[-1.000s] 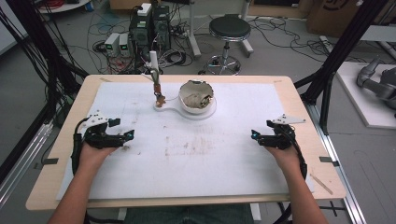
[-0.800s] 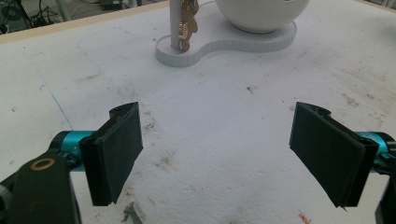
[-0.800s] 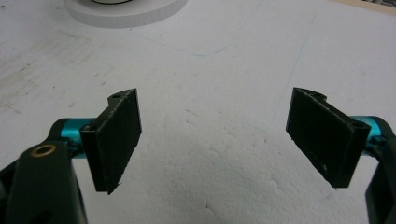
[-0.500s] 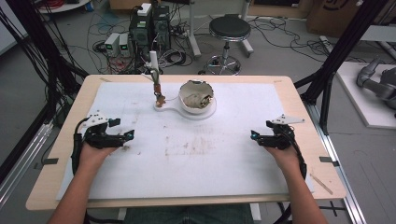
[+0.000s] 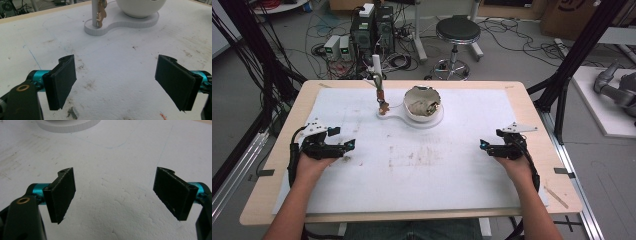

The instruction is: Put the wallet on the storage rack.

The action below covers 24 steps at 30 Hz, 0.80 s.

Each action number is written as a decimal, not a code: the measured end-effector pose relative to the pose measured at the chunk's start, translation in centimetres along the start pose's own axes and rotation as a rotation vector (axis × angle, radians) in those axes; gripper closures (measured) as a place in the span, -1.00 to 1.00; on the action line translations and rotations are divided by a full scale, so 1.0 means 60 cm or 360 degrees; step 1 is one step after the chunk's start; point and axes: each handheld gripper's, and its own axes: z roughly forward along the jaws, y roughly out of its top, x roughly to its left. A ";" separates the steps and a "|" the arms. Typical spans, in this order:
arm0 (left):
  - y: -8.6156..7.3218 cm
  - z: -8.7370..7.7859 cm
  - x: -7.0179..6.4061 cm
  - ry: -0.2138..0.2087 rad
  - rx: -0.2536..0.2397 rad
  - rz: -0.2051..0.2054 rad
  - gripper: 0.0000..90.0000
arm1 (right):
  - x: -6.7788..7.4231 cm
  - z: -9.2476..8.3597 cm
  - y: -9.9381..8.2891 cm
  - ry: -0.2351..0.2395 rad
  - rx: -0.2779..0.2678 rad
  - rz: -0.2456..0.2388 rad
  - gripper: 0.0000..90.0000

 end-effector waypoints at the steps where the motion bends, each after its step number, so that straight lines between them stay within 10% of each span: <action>1: -0.001 -0.001 0.000 -0.0003 0.0003 0.0002 -0.62 | 0.000 0.000 0.000 0.0000 0.0003 0.0003 -0.59; 24: -0.008 -0.012 0.001 0.0011 0.0007 -0.0007 -0.62 | 0.005 0.011 0.007 0.0024 0.0000 0.0001 -0.59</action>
